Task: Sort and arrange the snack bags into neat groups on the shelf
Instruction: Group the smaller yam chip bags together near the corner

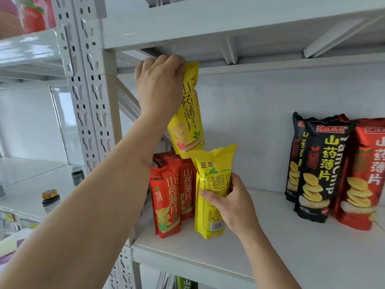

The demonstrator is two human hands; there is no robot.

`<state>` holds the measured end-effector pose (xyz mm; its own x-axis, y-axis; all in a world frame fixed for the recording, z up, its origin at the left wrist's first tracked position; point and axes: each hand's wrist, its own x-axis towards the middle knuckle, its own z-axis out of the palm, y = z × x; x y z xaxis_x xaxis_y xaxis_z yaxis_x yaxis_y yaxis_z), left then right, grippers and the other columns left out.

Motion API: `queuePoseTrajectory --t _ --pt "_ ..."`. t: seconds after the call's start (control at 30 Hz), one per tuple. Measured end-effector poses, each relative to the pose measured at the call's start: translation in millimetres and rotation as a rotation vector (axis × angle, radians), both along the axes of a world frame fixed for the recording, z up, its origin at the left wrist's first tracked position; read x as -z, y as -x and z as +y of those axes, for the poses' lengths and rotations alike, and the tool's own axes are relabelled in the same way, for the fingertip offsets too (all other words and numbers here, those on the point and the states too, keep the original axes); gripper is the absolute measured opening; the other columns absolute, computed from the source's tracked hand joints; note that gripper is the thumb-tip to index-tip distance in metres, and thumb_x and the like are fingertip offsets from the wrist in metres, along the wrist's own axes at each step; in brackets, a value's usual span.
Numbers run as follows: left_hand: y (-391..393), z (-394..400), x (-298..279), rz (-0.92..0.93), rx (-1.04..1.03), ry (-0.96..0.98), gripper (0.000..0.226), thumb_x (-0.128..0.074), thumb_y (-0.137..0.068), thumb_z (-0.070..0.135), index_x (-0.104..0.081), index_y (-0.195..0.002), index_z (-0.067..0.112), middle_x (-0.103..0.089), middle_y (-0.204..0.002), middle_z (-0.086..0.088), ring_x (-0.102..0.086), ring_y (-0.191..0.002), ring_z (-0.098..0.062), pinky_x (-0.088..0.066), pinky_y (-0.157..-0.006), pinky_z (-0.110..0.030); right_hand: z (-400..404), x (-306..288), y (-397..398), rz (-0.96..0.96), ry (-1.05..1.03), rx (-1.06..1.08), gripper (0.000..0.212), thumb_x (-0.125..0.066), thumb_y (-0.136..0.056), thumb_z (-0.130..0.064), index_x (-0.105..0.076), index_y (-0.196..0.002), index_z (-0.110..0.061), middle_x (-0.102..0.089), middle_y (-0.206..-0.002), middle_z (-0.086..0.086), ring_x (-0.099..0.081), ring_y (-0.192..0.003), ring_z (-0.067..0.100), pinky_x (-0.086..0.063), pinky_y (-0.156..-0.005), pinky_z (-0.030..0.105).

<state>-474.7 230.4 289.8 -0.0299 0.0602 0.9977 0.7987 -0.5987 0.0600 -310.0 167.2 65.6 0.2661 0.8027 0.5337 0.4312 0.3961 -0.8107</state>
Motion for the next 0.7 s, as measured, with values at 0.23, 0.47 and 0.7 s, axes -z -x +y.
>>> queuePoseTrajectory --t 0.23,0.47,0.7 --pt "-57 -12 23 0.135 0.191 0.281 0.028 -0.05 -0.101 0.028 -0.07 -0.119 0.02 -0.072 -0.117 -0.004 -0.056 -0.112 -0.034 -0.034 -0.097 -0.036 -30 10 -39 -0.023 0.024 0.049 0.06 -0.079 -0.057 -0.068 -0.057 -0.11 -0.048 -0.067 -0.111 -0.01 -0.066 -0.099 0.007 -0.056 -0.086 0.041" --pt "-134 1 86 0.269 0.395 0.767 0.021 -0.055 -0.097 0.024 -0.072 -0.109 0.024 -0.073 -0.109 -0.006 -0.062 -0.106 -0.031 -0.049 -0.091 -0.038 -62 37 -89 -0.083 0.148 0.17 0.071 -0.077 -0.056 -0.069 -0.054 -0.118 -0.045 -0.062 -0.115 -0.012 -0.062 -0.102 0.005 -0.054 -0.088 0.04" --pt "-173 21 147 0.374 0.48 1.009 0.018 -0.06 -0.092 0.023 -0.074 -0.103 0.026 -0.073 -0.11 -0.003 -0.065 -0.103 -0.027 -0.05 -0.083 -0.032 -93 49 -120 0.11 0.196 0.188 0.056 -0.09 -0.064 -0.038 -0.058 -0.109 -0.042 -0.071 -0.103 -0.019 -0.066 -0.091 -0.006 -0.052 -0.075 0.017"
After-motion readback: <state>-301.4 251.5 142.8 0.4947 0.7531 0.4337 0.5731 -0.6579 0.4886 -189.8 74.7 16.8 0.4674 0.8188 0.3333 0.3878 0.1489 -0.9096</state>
